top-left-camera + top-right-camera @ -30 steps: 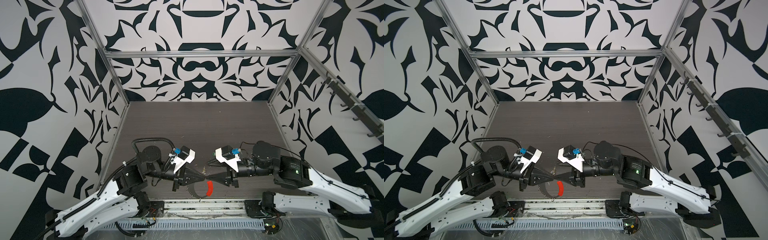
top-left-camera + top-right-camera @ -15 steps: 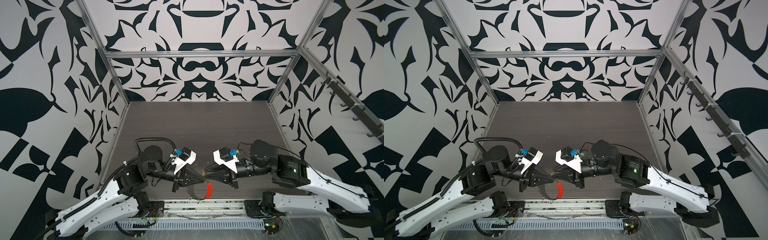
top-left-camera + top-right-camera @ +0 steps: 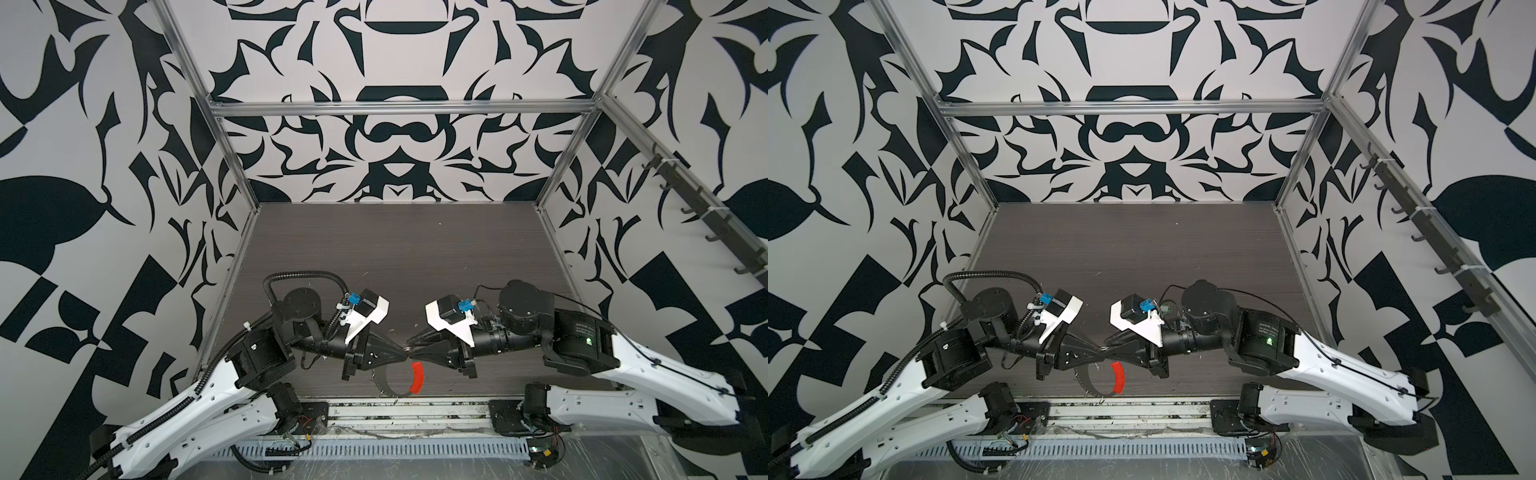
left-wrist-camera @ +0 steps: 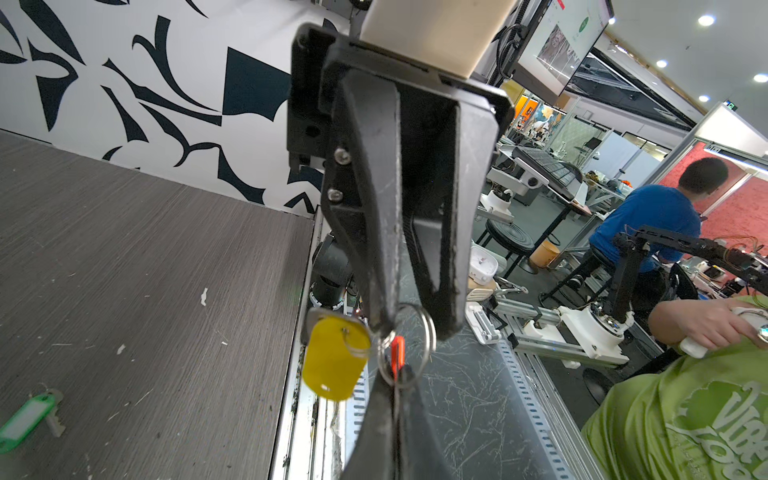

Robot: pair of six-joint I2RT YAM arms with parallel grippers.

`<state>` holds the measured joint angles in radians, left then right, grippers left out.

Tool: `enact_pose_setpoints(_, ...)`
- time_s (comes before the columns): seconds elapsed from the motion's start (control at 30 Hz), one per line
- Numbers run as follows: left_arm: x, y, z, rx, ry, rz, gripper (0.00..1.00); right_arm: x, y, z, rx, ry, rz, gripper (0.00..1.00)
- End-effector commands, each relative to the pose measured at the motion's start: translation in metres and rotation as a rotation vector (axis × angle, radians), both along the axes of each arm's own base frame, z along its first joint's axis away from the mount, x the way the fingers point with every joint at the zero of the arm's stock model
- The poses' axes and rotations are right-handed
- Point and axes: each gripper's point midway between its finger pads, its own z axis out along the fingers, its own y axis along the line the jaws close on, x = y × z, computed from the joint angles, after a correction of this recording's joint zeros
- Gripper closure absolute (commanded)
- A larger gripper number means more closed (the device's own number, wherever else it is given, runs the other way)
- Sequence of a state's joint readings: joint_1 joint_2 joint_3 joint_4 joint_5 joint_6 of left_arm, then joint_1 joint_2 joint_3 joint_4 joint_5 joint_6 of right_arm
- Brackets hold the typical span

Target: Remove the keys from the keyring

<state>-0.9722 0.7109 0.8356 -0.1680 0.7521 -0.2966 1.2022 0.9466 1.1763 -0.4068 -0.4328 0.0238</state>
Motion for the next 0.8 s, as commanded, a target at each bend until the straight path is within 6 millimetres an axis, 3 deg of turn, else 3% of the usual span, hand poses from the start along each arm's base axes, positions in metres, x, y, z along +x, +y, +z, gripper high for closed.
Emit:
enact_pose_setpoints(0.0,-0.007,0.005,0.023,-0.062,-0.025,-0.031,1.0,0.0,0.0,0.016,0.037,-0.012,-0.006,0.77)
enact_pose_setpoints(0.47,0.002,0.005,0.02,-0.044,-0.025,0.022,1.0,0.012,-0.001,0.019,0.039,-0.023,-0.076,1.0)
enact_pose_setpoints(0.63,0.021,0.007,0.014,-0.012,-0.043,0.154,0.75,0.031,-0.007,0.021,0.052,-0.036,-0.199,1.0)
enact_pose_setpoints(0.77,0.038,0.012,0.006,0.026,-0.06,0.275,0.67,0.045,-0.014,0.021,0.053,-0.049,-0.294,1.0)
